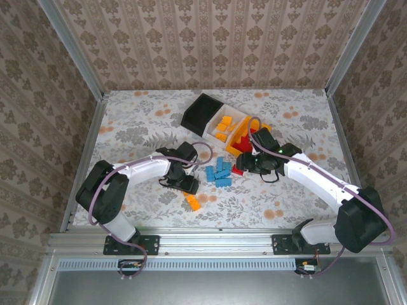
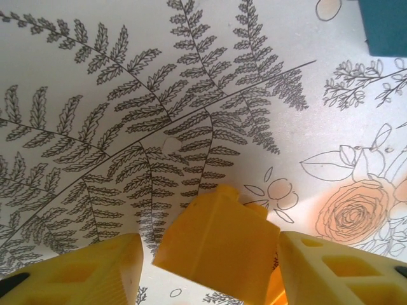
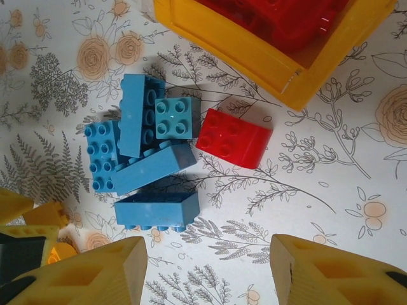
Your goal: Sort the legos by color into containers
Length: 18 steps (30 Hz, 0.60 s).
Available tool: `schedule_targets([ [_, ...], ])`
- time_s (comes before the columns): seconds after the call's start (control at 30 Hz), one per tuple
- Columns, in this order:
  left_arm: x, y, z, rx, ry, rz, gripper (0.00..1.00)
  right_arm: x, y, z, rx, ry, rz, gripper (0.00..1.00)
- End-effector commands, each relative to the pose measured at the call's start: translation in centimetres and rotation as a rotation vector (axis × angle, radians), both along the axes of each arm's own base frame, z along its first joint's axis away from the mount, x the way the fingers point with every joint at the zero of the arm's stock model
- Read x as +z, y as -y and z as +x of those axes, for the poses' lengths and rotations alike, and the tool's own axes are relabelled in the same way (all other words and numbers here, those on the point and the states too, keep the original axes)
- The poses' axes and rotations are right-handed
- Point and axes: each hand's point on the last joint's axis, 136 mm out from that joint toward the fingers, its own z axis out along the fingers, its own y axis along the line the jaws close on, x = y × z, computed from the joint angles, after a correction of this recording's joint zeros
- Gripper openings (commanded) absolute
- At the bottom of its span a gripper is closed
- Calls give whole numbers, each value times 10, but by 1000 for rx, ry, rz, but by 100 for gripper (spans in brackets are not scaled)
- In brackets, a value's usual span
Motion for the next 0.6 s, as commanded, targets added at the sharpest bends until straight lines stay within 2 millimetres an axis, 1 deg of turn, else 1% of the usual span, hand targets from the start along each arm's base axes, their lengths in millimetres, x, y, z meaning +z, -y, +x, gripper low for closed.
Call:
schedule_targets([
  [0.0,-10,-12,-1,-9,-9,54,55,-1,-5,-2,-5,5,8,54],
  [0.2,-17,-18,0,-1,-24,73,52,-1,-14,-10,20,2,0,54],
  [0.27,-18,-18,0,0,-25,76,46,-2,-17,-12,25,2,0,54],
  [0.33,-18,-18,1,5,-23,74,44,-3,-19,-14,29,0,0,55],
  [0.5,-14,-18,2,12,-24,64,28,-5,-20,-16,30,-1,-3,55],
  [0.57,-10,-18,4,25,-25,46,27,-3,-20,-15,27,6,-3,55],
])
